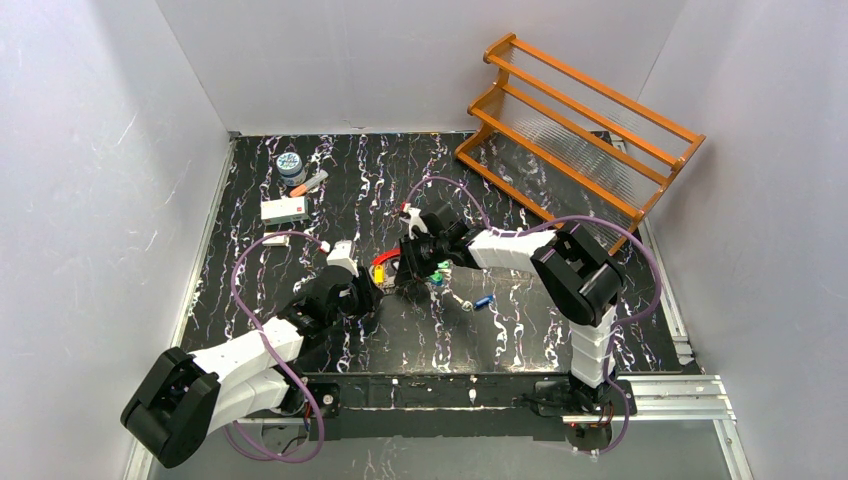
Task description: Put the keys on the keyring
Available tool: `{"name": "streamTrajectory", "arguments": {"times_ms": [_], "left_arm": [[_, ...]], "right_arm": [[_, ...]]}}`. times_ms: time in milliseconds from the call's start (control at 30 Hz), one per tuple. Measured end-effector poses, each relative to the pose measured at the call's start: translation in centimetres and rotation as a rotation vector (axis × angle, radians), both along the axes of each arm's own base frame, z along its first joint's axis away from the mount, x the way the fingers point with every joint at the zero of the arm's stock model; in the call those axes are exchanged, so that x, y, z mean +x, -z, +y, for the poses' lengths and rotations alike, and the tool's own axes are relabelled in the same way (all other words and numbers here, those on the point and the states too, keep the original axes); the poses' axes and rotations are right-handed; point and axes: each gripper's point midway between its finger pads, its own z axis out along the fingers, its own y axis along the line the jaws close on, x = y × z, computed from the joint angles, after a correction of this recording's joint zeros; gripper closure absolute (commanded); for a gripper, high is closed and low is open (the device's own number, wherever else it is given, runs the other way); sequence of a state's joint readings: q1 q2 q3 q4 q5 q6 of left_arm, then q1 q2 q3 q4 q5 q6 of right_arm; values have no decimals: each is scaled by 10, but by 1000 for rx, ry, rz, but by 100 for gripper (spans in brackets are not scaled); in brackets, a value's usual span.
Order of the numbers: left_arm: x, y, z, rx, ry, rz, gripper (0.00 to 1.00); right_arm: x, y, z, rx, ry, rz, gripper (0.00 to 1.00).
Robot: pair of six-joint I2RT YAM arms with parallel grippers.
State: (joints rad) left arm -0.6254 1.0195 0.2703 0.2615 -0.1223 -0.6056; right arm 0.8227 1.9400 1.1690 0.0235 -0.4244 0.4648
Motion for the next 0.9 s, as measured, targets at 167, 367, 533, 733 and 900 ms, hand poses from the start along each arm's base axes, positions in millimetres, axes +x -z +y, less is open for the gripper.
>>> {"name": "streamTrajectory", "arguments": {"times_ms": [167,367,533,733,900], "left_arm": [[-1,0,-1,1,8,0,64],[-1,-3,-2,-2,21,-11,63],[-1,-5,-6,-11,50,-21,64],[-1,-3,-16,-15,104,-13,64],[3,-5,-23,-14,124,-7,63]], "right_arm": [[-1,-15,12,95,-21,7,76],[2,-17,8,84,-1,-11,75],[9,-13,-2,29,37,-33,69],[14,-8,-11,10,63,-27,69],[13,-3,-20,2,79,14,67]]}}
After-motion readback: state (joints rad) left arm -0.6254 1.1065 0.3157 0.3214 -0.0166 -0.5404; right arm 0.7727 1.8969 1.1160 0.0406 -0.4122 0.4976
